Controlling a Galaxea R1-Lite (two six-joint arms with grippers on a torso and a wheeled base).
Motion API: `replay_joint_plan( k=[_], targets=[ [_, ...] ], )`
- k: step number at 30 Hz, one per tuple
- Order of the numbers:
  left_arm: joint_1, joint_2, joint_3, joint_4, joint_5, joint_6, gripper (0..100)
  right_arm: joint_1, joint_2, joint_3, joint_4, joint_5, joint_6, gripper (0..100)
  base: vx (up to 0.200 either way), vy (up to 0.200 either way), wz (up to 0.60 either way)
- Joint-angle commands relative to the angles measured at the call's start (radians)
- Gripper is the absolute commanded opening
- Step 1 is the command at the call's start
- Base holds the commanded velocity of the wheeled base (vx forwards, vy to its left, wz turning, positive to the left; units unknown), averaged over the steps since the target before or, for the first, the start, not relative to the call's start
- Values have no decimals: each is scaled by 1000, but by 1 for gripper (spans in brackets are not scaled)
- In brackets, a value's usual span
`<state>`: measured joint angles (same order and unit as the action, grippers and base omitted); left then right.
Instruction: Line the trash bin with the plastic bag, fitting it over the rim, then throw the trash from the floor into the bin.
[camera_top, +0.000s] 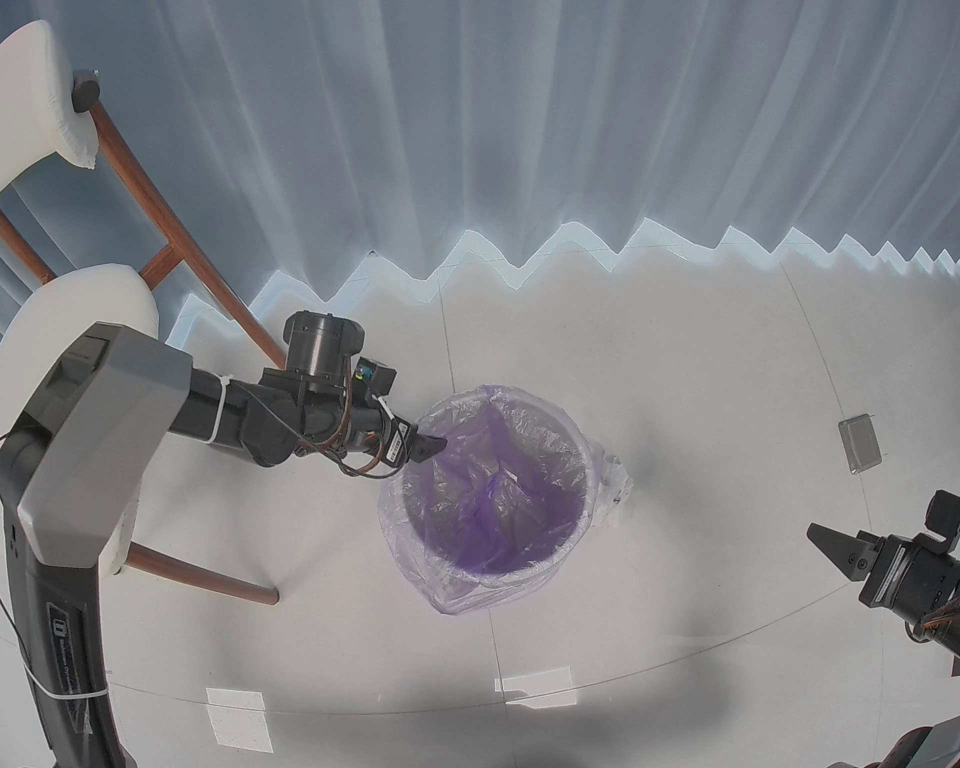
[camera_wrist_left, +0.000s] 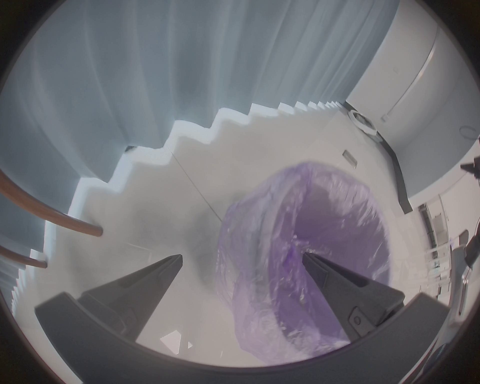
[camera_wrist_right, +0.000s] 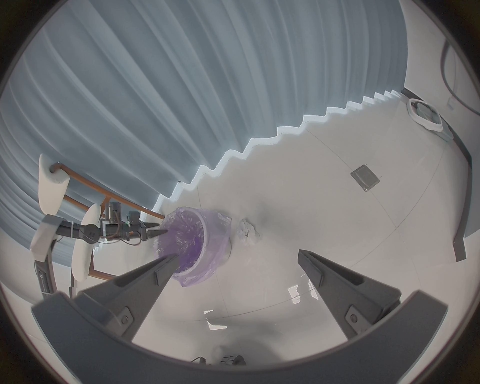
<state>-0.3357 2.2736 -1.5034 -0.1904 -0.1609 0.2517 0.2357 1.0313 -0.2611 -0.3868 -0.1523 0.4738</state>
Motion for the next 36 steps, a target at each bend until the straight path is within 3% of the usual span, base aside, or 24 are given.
replay_joint_plan(
  k=[1,8,14,17,21,25,28,30,32,36],
  targets=[
    [-12,-132,38,-1,-5,-55,100,4,7,19,2,0,-1,100,0,0,0],
    [-80,-390,206,5,4,-255,100,13,62,11,-3,22,0,100,0,0,0],
    [-80,-723,606,5,3,-296,100,14,222,-12,-12,126,-12,100,0,0,0],
    [-111,-888,786,3,4,-387,100,16,328,-43,-14,188,-49,100,0,0,0],
    [-115,-1030,927,2,1,-485,100,23,509,-79,-52,189,-95,100,0,0,0],
    [-81,-1111,976,3,-3,-512,100,28,661,-86,-176,189,-100,100,0,0,0],
    [-42,-1132,983,-9,-2,-534,100,57,831,-90,-392,175,-104,100,0,0,0],
    [-32,-1132,982,-18,-2,-534,100,65,863,-93,-434,168,-107,100,0,0,0],
    [20,-1135,982,-76,-2,-534,100,99,991,-118,-569,128,-112,100,0,0,0],
    [100,-1134,982,-110,-5,-534,100,117,1130,-188,-678,91,-113,100,0,0,0]
  ],
)
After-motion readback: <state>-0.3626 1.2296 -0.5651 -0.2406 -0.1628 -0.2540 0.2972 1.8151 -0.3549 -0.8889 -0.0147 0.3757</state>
